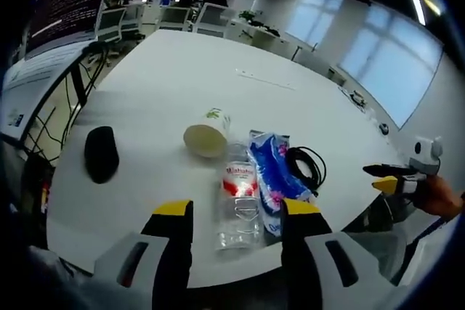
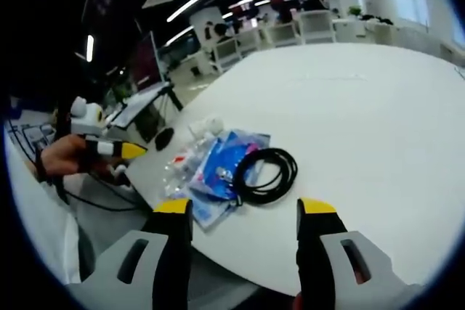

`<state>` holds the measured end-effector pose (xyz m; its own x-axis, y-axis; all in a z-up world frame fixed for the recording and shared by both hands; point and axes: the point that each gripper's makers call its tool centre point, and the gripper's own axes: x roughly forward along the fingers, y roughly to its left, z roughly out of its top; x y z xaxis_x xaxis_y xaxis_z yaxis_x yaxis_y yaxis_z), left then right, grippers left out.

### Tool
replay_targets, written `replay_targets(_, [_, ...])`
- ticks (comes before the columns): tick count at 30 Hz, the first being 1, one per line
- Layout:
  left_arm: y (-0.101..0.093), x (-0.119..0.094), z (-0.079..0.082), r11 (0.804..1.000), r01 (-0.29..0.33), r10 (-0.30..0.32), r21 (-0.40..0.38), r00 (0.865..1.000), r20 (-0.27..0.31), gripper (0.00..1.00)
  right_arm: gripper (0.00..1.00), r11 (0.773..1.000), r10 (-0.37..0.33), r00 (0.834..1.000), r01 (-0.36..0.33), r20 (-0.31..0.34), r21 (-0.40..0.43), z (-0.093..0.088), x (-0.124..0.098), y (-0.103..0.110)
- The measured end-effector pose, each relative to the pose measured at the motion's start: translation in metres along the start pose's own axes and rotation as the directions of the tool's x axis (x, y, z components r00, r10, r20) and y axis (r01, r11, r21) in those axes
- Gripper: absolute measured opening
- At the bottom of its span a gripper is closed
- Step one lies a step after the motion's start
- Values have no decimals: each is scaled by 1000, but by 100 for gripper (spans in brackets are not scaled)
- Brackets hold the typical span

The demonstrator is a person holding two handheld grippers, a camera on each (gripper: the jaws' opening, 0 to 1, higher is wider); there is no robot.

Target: Arrange the tabletop items into an orderly group along one side of the table until the central work area is clear of visible clutter.

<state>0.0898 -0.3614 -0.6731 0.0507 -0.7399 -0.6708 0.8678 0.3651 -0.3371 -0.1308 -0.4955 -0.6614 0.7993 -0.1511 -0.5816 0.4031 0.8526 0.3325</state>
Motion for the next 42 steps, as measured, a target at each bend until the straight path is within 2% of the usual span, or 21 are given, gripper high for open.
replay_targets(13, [-9,12,-3,1000,16,-16,14,999,-39,47,56,1000,12,1000,-12,-9,0,-2,2,0])
replay_targets(23, [-13,25,-12,1000,20,-19,8,995,-99,46,55,1000,18,1000,-18,-14,-5,-2,2,1])
replay_targets(26, [-14,31,-15,999,16,-10,48,991,-132,46,55,1000,17,1000,-18,-14,-11,0,0,1])
replay_targets(33, [-18,48,-27,996,21,-3,83,979,-204,47,55,1000,11,1000,-11,-14,-1,-2,-1,-1])
replay_targets(42, [-17,61,-39,993,21,9,114,966,-258,49,55,1000,2,1000,-2,-11,15,-6,-2,-5])
